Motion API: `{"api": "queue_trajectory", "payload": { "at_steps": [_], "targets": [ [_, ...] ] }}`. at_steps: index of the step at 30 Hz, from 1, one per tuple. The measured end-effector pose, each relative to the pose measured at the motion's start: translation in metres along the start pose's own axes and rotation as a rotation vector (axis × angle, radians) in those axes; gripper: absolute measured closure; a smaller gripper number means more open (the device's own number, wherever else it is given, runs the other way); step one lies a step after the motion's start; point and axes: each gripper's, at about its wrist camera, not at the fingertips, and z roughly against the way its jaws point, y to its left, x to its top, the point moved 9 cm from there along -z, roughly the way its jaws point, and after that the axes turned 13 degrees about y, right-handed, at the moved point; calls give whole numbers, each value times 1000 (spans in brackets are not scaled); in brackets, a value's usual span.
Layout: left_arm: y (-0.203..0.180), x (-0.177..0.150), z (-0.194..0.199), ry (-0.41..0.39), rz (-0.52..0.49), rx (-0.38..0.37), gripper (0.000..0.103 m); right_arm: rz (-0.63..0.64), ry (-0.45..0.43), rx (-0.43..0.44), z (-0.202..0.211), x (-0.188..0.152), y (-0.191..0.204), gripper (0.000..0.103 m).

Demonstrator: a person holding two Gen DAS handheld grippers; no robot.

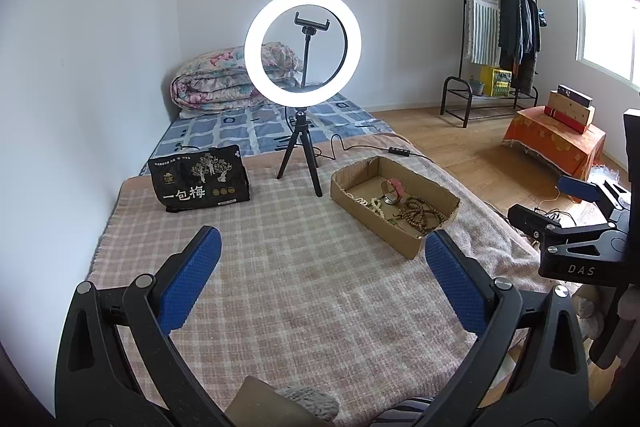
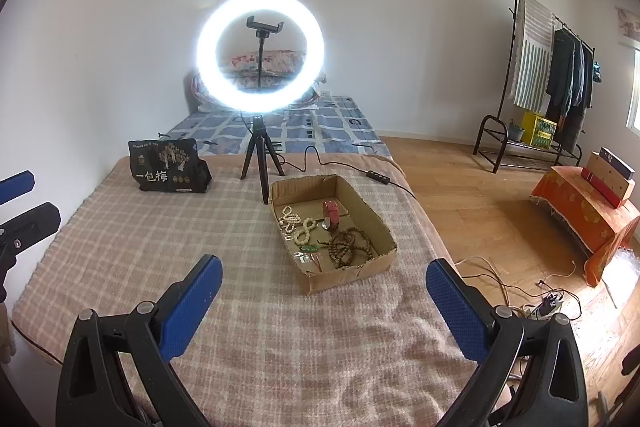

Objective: Organize jewelry

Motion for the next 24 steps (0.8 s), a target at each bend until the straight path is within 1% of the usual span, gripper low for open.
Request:
{"api": "queue_trajectory", "payload": {
  "at_steps": [15,24],
  "targets": [
    [1,0,0,1,1,3,0,3,4,4,0,-1,2,0],
    [6,1,5,-10,7,34,0,4,17,6,-3,-3,4,0]
  ]
}}
